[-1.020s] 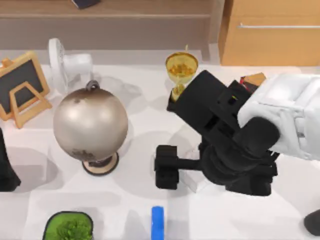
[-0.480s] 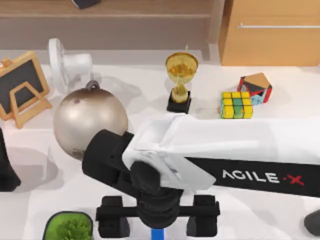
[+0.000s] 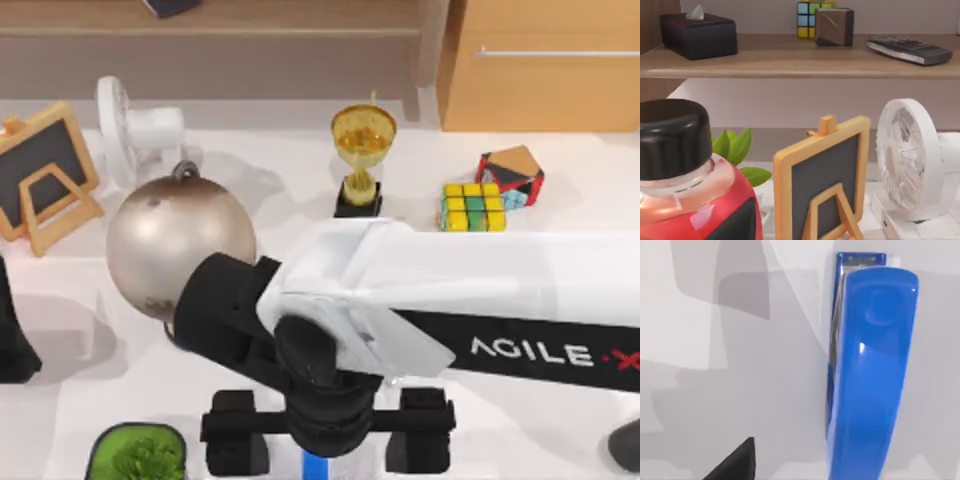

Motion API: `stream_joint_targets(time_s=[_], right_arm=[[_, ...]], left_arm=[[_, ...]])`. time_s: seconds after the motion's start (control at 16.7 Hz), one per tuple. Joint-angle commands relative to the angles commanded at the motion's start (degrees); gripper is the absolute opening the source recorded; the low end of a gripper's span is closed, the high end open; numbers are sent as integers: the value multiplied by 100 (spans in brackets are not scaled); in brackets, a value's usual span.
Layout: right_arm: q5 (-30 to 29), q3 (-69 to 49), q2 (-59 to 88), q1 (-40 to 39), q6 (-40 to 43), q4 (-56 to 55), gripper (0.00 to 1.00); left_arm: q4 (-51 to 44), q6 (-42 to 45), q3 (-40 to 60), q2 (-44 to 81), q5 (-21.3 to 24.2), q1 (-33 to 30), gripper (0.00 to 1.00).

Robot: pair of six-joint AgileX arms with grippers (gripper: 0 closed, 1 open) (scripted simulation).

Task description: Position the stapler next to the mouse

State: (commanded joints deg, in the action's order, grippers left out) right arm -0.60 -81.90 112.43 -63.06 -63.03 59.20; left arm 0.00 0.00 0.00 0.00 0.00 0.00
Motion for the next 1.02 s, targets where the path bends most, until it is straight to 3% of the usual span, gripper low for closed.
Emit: stream_joint_targets(time_s=[0.24, 0.66, 0.96, 1.02], right_arm=[[-4, 218, -392, -27, -18, 166, 100], [-7, 462, 635, -10, -20, -1094, 100], [-8, 442, 750, -22, -29, -1211, 100], [-8, 442, 750, -22, -29, -1211, 92]], left_arm=[[0, 0, 0, 0, 0, 0, 100], [0, 0, 0, 0, 0, 0, 100], [0, 0, 0, 0, 0, 0, 100], [0, 0, 0, 0, 0, 0, 100]])
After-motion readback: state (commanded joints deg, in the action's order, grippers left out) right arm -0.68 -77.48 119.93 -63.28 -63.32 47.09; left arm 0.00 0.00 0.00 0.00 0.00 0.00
